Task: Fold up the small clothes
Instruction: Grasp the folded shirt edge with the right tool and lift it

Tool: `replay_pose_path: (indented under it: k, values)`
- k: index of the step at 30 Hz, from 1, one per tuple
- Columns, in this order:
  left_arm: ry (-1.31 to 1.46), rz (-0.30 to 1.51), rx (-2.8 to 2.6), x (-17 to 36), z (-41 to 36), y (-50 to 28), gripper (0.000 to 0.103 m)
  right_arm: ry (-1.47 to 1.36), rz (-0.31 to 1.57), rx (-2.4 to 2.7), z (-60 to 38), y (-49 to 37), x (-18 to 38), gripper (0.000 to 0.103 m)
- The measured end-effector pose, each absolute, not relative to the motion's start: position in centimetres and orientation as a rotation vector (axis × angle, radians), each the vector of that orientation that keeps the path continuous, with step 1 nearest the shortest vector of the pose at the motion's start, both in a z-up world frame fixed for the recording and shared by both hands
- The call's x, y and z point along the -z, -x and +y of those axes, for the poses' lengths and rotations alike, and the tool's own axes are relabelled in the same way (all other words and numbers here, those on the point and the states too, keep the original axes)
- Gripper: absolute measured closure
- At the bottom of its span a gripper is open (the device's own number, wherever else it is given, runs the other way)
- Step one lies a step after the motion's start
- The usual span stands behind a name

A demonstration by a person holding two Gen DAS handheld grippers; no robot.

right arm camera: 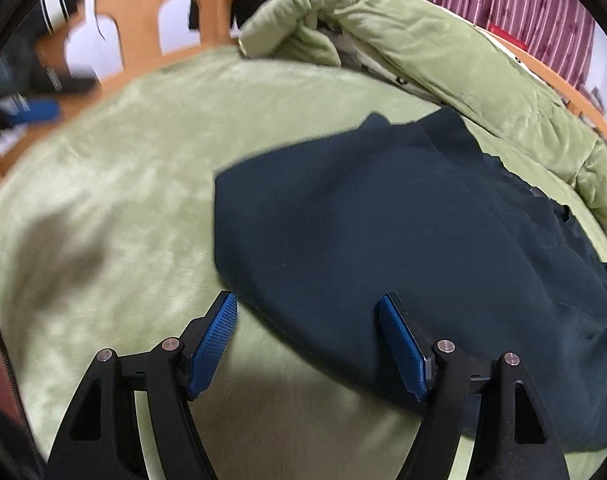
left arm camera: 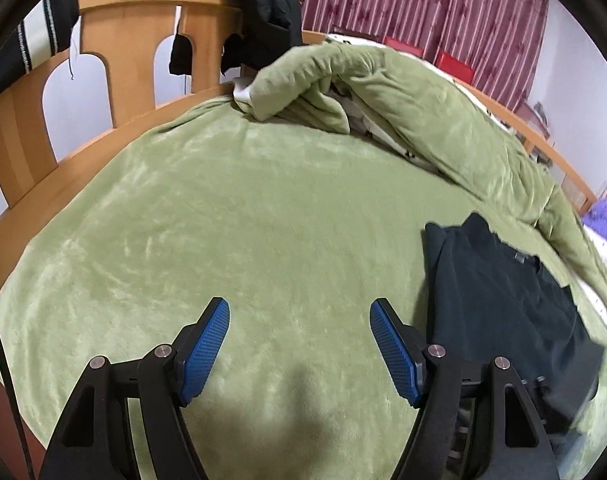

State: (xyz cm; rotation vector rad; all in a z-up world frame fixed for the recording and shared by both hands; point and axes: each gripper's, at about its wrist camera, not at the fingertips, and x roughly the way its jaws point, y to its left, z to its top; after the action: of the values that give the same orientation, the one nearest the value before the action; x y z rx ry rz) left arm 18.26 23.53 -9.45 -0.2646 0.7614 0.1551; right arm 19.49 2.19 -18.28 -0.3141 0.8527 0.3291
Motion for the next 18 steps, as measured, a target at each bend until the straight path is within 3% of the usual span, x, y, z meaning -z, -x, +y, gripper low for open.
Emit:
replay_pose_path:
  k: [8, 12, 18]
  values:
    - [0.229, 0.732, -0.166, 9.1, 23.7, -18.2, 0.032, 0.486, 0.799, -0.168, 5.6, -21.0, 19.8, 0.030]
    - [0.267, 0.725, -0.172, 8.8, 24.4, -18.2, 0.032, 0.499, 0.786, -0.133, 6.1, -22.1, 19.6, 0.068]
    - [0.297, 0.703, -0.177, 7.8, 24.1, -18.6, 0.032, 0.285, 0.778, -0.173, 3.3, -22.1, 16.3, 0.076]
